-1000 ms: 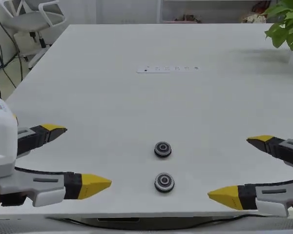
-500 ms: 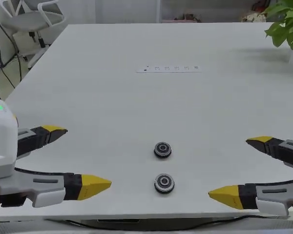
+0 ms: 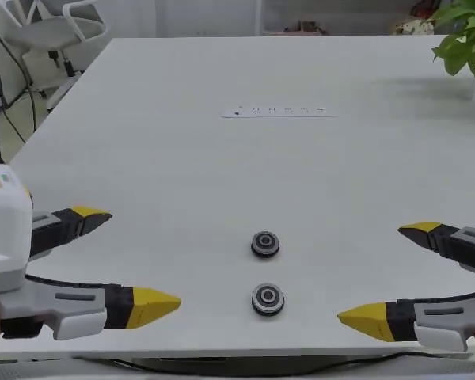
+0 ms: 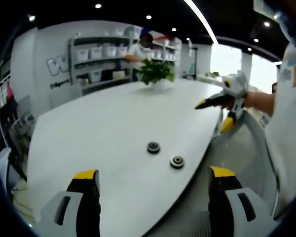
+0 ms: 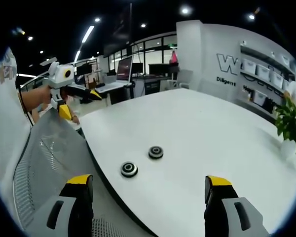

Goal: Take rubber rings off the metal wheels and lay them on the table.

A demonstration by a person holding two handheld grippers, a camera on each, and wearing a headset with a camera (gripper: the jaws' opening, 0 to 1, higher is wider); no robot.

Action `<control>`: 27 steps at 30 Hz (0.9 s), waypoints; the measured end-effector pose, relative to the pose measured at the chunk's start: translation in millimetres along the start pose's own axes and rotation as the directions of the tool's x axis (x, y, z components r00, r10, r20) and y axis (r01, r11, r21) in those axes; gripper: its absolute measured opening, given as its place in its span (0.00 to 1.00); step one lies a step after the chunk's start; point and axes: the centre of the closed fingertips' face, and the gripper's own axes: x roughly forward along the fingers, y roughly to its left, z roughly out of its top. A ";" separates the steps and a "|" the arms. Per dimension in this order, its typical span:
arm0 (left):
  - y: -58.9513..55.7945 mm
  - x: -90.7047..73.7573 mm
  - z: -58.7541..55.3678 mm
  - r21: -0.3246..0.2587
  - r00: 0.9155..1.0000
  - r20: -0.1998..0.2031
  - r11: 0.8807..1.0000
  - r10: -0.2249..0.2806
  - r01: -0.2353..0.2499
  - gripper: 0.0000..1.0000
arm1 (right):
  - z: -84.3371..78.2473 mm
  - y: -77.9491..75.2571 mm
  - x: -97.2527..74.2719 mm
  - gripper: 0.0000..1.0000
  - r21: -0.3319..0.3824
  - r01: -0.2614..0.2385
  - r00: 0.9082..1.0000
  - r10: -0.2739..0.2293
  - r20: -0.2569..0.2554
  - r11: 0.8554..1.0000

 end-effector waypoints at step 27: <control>6.0 17.0 4.0 0.022 0.999 -0.027 0.999 -0.032 0.032 0.85 | 10.0 -3.7 20.7 0.90 -0.016 -0.046 0.999 0.046 0.013 0.999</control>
